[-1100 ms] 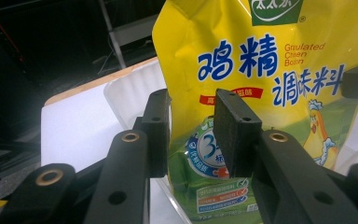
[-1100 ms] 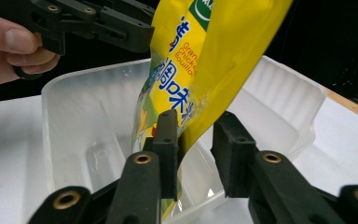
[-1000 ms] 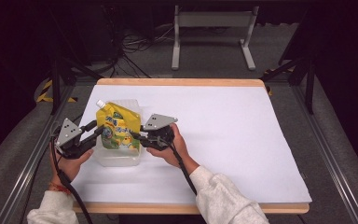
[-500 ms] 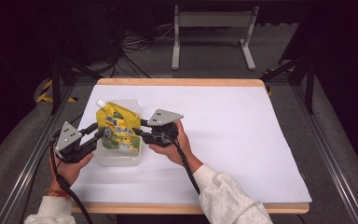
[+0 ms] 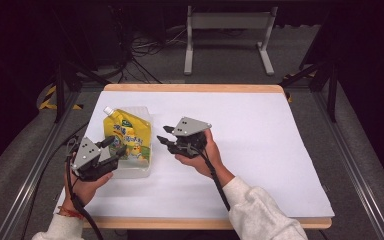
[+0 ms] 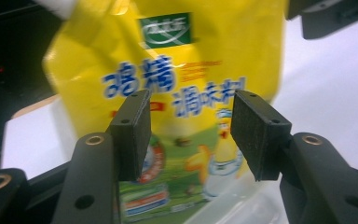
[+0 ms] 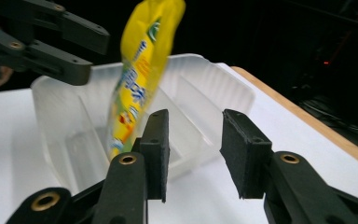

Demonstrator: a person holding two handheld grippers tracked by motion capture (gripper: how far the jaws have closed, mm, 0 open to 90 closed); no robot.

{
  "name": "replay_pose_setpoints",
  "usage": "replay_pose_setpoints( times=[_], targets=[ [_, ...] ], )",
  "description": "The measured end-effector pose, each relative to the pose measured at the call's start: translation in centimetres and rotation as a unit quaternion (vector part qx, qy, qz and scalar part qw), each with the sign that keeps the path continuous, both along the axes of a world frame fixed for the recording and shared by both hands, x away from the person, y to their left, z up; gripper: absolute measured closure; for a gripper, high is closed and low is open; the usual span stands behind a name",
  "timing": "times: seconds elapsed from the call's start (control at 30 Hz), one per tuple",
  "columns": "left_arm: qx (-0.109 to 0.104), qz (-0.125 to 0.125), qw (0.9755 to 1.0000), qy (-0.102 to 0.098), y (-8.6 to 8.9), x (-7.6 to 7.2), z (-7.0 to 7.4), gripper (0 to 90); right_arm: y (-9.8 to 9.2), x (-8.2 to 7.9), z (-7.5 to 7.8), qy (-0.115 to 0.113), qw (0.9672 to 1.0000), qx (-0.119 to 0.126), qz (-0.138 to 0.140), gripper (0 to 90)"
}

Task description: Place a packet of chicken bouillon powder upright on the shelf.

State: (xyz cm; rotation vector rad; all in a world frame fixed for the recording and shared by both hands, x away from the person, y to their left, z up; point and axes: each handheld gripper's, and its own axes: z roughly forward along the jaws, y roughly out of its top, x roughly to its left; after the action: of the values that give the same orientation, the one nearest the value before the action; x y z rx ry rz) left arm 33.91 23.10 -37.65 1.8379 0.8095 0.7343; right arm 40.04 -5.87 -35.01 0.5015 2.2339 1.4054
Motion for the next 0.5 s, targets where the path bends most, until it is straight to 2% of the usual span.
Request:
replay_pose_setpoints(
  times=[0.13,0.17,0.23,0.33,0.4,0.5],
  targets=[
    [0.005,-0.009,0.9999,-0.001,-0.8,-0.3,-0.1,42.5,-1.3,-0.2,0.3,0.002,0.9999,-0.009,-0.010,60.8],
    [0.007,-0.017,0.9998,0.001,-1.4,-0.6,-0.2,41.2,-2.2,-0.5,0.5,-0.008,0.9994,-0.029,-0.015,59.7],
    [0.009,-0.021,0.9997,0.002,-1.8,-0.7,-0.2,40.6,-2.5,-0.6,0.5,-0.010,0.9992,-0.034,-0.017,59.7],
    [0.006,-0.027,0.9996,0.006,-2.6,-1.1,-0.3,35.3,-3.8,-0.8,0.4,-0.009,0.9980,-0.058,-0.023,57.5],
    [0.012,-0.029,0.9995,0.005,-3.4,-1.5,-0.4,30.9,-4.6,-1.1,0.4,-0.017,0.9965,-0.076,-0.030,55.4],
    [0.023,-0.040,0.9989,0.006,-4.3,-1.8,-0.6,26.4,-5.9,-1.5,0.3,-0.016,0.9953,-0.088,-0.037,52.7]
  ],
)
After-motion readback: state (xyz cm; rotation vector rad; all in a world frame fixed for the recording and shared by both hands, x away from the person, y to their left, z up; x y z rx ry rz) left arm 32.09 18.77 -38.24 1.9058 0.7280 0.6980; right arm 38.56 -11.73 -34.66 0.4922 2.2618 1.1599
